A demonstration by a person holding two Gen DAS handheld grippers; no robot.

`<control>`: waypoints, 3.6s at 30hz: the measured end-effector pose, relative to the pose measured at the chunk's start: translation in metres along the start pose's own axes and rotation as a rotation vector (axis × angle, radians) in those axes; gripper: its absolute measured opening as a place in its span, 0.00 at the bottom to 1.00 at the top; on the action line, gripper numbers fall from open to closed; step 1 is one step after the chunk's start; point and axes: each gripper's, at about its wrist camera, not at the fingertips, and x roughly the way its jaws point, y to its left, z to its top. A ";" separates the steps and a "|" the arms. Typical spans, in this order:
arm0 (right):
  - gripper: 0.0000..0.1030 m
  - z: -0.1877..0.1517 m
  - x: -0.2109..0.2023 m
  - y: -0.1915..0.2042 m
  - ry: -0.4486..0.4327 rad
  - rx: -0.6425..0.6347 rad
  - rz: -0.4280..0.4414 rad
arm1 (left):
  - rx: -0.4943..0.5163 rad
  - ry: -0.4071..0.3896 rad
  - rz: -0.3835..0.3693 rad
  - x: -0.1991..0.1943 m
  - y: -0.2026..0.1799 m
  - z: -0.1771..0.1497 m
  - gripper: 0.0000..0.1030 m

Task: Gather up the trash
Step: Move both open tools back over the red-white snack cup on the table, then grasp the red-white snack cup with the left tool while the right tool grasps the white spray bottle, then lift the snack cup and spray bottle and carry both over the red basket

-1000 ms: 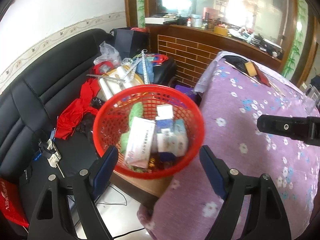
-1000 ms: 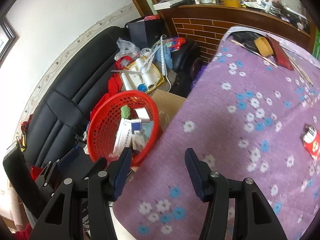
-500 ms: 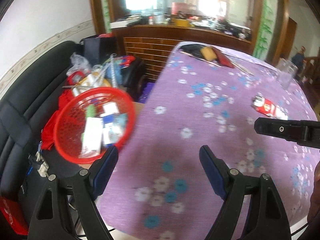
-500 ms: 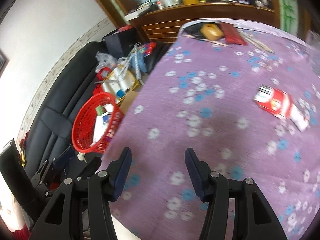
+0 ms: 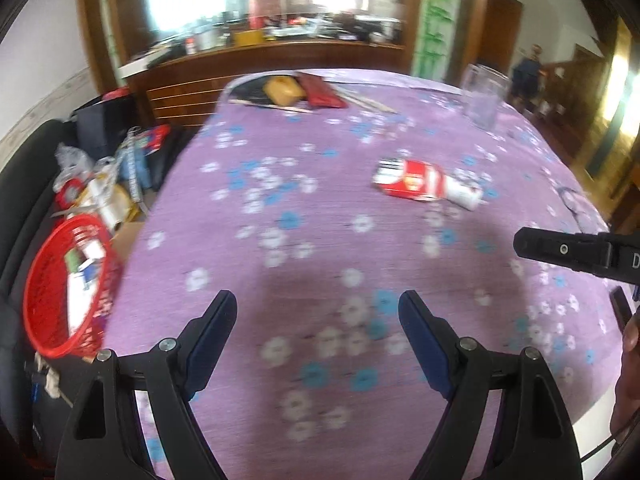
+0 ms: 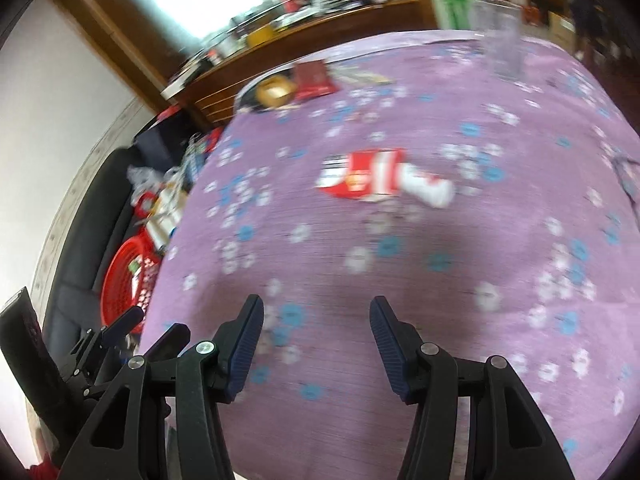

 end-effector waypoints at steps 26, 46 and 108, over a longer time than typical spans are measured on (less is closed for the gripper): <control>0.58 -0.076 -0.109 -0.162 -0.085 0.337 -0.186 | 0.304 0.125 -0.300 0.169 -0.100 0.155 0.79; 0.58 -0.016 -0.073 -0.133 -0.050 0.249 -0.175 | 0.380 0.227 -0.489 0.163 -0.089 0.086 0.73; 0.48 0.117 0.130 -0.072 0.204 0.048 -0.136 | 0.051 0.207 -0.227 0.126 -0.024 0.031 0.47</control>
